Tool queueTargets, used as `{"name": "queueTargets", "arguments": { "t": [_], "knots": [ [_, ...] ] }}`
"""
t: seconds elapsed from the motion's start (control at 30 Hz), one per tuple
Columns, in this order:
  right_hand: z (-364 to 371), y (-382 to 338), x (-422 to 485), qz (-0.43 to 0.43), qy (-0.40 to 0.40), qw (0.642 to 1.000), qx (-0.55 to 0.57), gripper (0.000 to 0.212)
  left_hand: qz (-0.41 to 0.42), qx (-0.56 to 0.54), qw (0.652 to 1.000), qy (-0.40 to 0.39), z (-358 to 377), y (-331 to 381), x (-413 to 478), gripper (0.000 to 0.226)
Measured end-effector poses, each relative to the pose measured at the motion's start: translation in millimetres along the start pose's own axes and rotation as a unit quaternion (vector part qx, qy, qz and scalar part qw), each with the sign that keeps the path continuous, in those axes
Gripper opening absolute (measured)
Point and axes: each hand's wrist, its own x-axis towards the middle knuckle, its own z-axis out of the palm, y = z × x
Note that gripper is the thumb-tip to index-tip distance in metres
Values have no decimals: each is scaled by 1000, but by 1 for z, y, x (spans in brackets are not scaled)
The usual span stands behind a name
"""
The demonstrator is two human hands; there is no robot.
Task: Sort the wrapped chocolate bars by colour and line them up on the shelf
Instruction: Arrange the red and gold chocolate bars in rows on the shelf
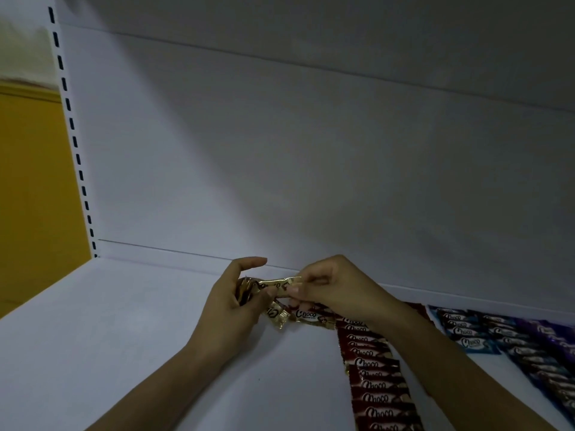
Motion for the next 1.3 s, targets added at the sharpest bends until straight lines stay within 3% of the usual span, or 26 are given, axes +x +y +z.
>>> {"name": "queueTargets", "arguments": {
  "t": [0.2, 0.33, 0.47, 0.57, 0.7, 0.83, 0.97, 1.07, 1.3],
  "knots": [
    [-10, -1, -3, 13, 44, 998, 48, 10, -57, -34, 998, 15, -2, 3, 0, 18],
    [-7, 0, -2, -25, 90, 995, 22, 8, -150, -108, 983, 23, -4, 7, 2, 19],
    [1, 2, -2, -82, 123, 989, -16, 23, -183, -146, 972, 25, -7, 8, 6, 27],
    [0, 1, -3, -95, 80, 992, -5, 31, -162, -125, 978, 35, -6, 8, 4, 13],
    [-10, 2, 0, -92, 76, 993, -11, 13, -8, 40, 998, 43, -3, 5, 1, 17],
    [-17, 3, 0, -57, -14, 994, -92, 10, 86, 171, 981, 31, 0, 3, -2, 20],
    [-25, 10, 2, -8, 9, 995, -102, 2, 37, 97, 993, 50, 1, -1, -2, 19],
    [-23, 17, 0, 44, -44, 987, -145, 4, -16, 39, 997, 69, -4, -2, 1, 28],
    [-12, 24, 3, 57, -35, 961, -267, 7, -17, 45, 995, 84, -6, -1, 2, 30]
  ]
}}
